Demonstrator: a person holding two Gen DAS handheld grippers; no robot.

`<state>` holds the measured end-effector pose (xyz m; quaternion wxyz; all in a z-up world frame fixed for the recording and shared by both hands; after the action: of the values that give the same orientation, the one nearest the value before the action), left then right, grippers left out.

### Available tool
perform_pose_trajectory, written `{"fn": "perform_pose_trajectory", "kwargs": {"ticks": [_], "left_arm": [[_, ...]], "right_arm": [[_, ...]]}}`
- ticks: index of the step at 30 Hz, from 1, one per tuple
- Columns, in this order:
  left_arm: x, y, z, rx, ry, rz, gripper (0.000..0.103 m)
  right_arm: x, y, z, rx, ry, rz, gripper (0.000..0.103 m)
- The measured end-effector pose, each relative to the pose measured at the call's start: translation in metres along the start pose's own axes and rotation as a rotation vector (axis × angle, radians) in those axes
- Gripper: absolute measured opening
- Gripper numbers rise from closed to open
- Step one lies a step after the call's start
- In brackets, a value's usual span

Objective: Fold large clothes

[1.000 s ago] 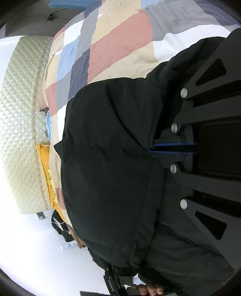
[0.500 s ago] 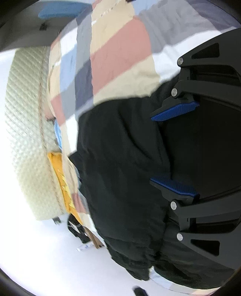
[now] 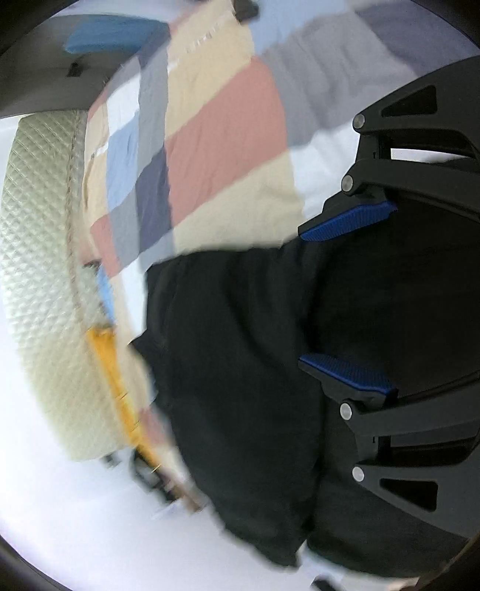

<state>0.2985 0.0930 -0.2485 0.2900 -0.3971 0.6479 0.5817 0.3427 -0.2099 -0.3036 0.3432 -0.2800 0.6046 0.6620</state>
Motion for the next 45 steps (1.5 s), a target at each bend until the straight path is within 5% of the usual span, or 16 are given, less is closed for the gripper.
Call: {"fn": "perform_pose_trajectory", "kwargs": {"ticks": [7,14,25,45], "left_arm": [[0.007,-0.004,0.001,0.028,0.009,0.015,0.084],[0.009,-0.003,-0.002,0.021,-0.015,0.008,0.084],[0.009,0.006,-0.005,0.012,-0.036,-0.012,0.084],[0.005,0.048,-0.016,0.044,-0.051,-0.067,0.084]], "right_arm": [[0.028,-0.026,-0.027,0.082,0.033,0.129,0.064],[0.010,-0.023,-0.054,0.136,-0.041,0.048,0.064],[0.012,-0.023,-0.073,0.167,-0.109,0.047,0.064],[-0.009,0.135,-0.008,-0.017,-0.003,-0.177,0.064]]}}
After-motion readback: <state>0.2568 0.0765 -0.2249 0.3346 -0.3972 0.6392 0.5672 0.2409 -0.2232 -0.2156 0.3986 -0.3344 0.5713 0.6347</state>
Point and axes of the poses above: each gripper's, at about its wrist camera, not at the fingertips, and y roughly against the way its jaws point, z to its left, x to its underside, the point moved 10 cm from there along -y, roughly the way its jaws point, and after that the axes turned 9 degrees about -z, right-handed, at the moved point
